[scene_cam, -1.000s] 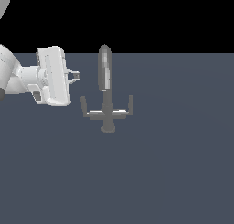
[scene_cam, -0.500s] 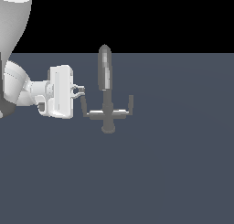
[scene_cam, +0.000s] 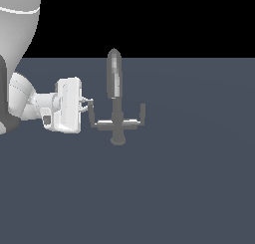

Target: Turn on the faucet by rotating a designated handle.

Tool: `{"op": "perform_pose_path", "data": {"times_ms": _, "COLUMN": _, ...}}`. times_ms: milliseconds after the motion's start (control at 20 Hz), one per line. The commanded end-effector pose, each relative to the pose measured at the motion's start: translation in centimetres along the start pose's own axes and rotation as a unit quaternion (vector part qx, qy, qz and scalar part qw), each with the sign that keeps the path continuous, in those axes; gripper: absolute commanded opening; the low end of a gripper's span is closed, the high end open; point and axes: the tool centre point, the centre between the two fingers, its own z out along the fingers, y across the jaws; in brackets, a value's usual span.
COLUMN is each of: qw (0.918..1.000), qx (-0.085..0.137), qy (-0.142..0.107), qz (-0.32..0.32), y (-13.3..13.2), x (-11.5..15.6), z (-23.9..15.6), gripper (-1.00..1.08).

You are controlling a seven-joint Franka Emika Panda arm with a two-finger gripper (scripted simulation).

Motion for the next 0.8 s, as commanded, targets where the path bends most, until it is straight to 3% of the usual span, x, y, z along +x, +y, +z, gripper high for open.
{"op": "perform_pose_path", "data": {"times_ms": 0, "qw": 1.0000, "qx": 0.000, "qy": 0.000, "qz": -0.001, "y": 0.0, "x": 0.0, "z": 0.0, "gripper": -1.00}}
{"op": "perform_pose_path", "data": {"times_ms": 750, "qw": 0.9995, "qx": -0.001, "qy": 0.010, "qz": -0.031, "y": 1.2, "x": 0.0, "z": 1.0, "gripper": -1.00}}
